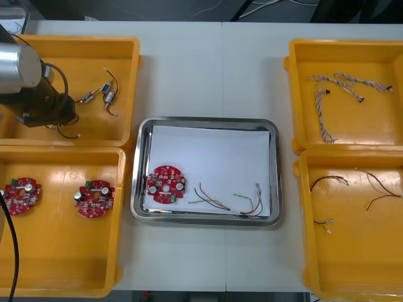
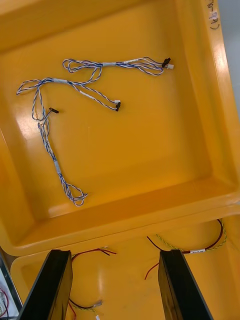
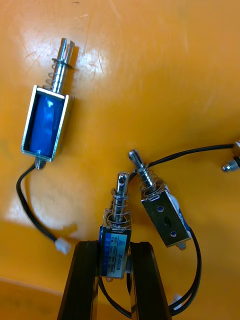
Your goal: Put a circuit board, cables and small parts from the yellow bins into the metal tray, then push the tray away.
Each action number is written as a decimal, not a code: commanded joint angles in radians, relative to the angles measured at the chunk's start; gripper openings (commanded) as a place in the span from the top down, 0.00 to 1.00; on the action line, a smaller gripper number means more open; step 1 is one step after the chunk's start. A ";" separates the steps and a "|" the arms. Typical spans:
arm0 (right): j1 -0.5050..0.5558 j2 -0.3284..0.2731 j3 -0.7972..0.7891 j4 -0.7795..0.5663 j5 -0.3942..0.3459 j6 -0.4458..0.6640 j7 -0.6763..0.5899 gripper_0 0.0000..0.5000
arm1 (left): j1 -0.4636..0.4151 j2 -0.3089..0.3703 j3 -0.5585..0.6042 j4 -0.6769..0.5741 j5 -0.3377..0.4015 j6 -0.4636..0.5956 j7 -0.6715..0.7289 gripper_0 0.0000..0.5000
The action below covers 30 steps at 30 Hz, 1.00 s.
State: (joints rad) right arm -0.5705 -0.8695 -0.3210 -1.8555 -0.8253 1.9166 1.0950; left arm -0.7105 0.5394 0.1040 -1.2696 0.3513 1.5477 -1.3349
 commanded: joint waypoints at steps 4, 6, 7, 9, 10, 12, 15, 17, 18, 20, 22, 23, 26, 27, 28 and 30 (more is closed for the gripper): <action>-0.029 -0.034 0.082 0.070 0.009 0.003 0.069 0.00 | -0.029 -0.009 0.089 -0.160 0.024 0.150 -0.072 1.00; -0.046 -0.029 0.100 0.094 0.008 0.003 0.077 0.00 | -0.029 -0.009 0.098 -0.175 0.029 0.170 -0.069 1.00; -0.057 -0.028 0.114 0.108 0.006 0.003 0.080 0.00 | -0.029 -0.009 0.103 -0.182 0.032 0.181 -0.067 1.00; -0.077 -0.022 0.142 0.131 0.006 0.003 0.083 0.00 | -0.029 -0.009 0.108 -0.191 0.037 0.193 -0.066 1.00; -0.088 -0.017 0.161 0.148 0.008 0.003 0.086 0.00 | -0.029 -0.009 0.109 -0.194 0.040 0.195 -0.064 1.00; -0.111 -0.010 0.212 0.183 0.015 0.003 0.089 0.00 | -0.029 -0.007 0.109 -0.194 0.043 0.195 -0.059 1.00; -0.137 0.000 0.261 0.217 0.028 0.003 0.091 0.00 | -0.029 -0.007 0.111 -0.194 0.044 0.195 -0.058 1.00; -0.160 0.012 0.306 0.257 0.038 -0.008 0.092 0.00 | -0.029 -0.007 0.111 -0.194 0.041 0.195 -0.055 1.00; -0.170 0.020 0.324 0.272 0.041 -0.021 0.095 0.00 | -0.027 -0.007 0.111 -0.194 0.040 0.195 -0.055 1.00; -0.186 0.029 0.353 0.294 0.048 -0.042 0.097 0.00 | -0.026 -0.007 0.111 -0.192 0.037 0.193 -0.053 1.00; -0.195 0.038 0.382 0.314 0.055 -0.068 0.098 0.00 | -0.018 -0.009 0.108 -0.192 0.034 0.181 -0.055 1.00; -0.201 0.043 0.401 0.325 0.060 -0.087 0.098 0.00 | -0.012 -0.007 0.102 -0.192 0.031 0.163 -0.053 1.00; -0.212 0.056 0.445 0.352 0.069 -0.136 0.097 0.00 | 0.022 -0.007 0.072 -0.186 0.021 0.085 -0.053 1.00; -0.215 0.063 0.461 0.364 0.074 -0.156 0.097 0.00 | 0.032 -0.007 0.062 -0.186 0.020 0.060 -0.053 1.00; -0.216 0.067 0.470 0.369 0.074 -0.165 0.095 0.00 | 0.036 -0.006 0.057 -0.185 0.018 0.052 -0.053 1.00; -0.224 0.076 0.501 0.394 0.075 -0.206 0.092 0.00 | 0.036 -0.006 0.051 -0.169 0.015 0.045 -0.056 1.00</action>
State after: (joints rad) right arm -0.7425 -0.8150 0.1313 -1.4840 -0.7617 1.7534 1.1709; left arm -0.6852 0.5377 0.1808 -1.4244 0.3811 1.6138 -1.3349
